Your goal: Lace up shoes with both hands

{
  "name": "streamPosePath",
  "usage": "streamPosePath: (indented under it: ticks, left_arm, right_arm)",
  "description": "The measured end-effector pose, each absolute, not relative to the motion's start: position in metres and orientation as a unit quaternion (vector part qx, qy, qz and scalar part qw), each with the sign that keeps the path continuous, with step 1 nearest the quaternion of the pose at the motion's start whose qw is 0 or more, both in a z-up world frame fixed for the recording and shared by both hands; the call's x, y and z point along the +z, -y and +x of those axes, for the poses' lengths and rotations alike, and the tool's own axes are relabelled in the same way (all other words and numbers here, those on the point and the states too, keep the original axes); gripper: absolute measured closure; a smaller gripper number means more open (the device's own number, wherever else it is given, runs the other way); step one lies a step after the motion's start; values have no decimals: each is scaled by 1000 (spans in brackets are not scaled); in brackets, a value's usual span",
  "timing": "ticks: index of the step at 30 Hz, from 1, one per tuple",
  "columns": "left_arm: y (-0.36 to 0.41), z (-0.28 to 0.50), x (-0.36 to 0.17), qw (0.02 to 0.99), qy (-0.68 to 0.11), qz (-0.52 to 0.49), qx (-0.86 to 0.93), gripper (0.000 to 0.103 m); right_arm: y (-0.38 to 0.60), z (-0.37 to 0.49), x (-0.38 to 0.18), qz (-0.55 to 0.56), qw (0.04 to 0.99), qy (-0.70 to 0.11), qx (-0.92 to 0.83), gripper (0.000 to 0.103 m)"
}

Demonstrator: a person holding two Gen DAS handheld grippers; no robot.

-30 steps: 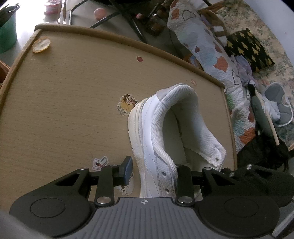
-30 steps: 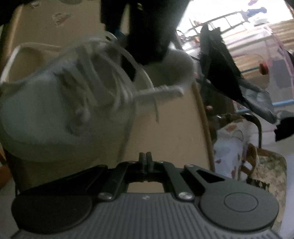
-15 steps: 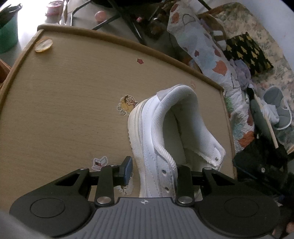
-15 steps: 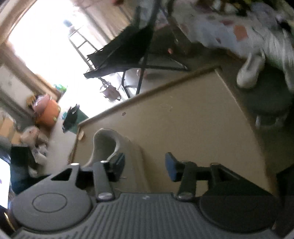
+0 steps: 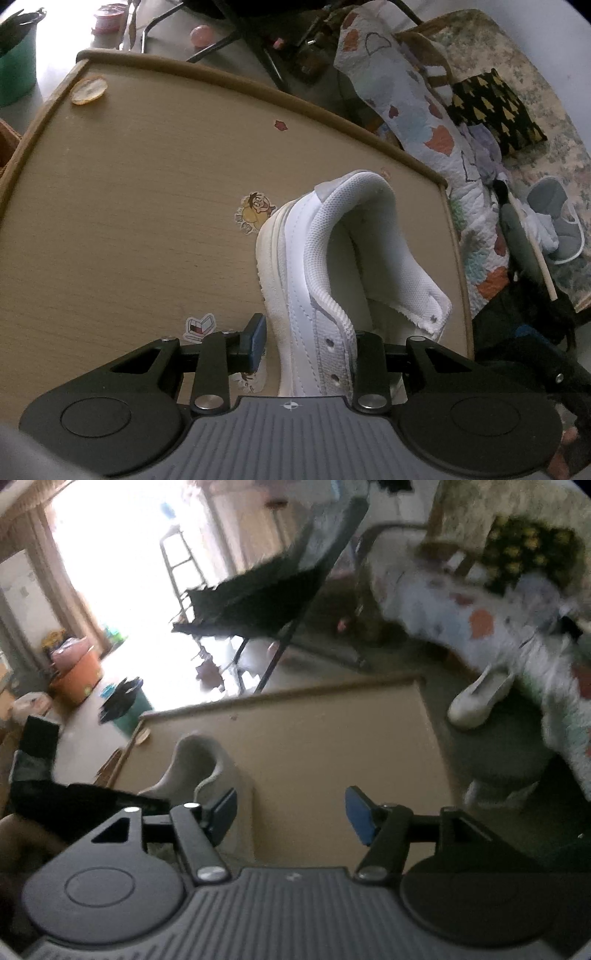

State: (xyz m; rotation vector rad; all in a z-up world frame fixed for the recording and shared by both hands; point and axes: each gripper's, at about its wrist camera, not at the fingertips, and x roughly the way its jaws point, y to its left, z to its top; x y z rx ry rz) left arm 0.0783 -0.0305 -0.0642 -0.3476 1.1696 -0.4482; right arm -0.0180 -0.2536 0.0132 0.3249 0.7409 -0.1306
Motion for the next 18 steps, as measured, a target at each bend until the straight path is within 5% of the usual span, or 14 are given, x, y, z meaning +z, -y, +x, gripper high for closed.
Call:
streamPosePath:
  ticks: [6, 11, 13, 18]
  left_arm:
    - [30, 76, -63, 801, -538, -152, -213, 67]
    - [39, 81, -55, 811, -526, -99, -237, 73]
    - [48, 85, -49, 812, -523, -61, -252, 75]
    - [86, 97, -34, 814, -478, 88, -318, 78]
  right_arm:
    - [254, -28, 9, 180, 921, -345, -5, 44]
    - [249, -33, -1, 185, 910, -370, 37, 91]
    - [250, -35, -5, 191, 905, -375, 58, 99]
    - [249, -39, -5, 132, 915, -370, 93, 99]
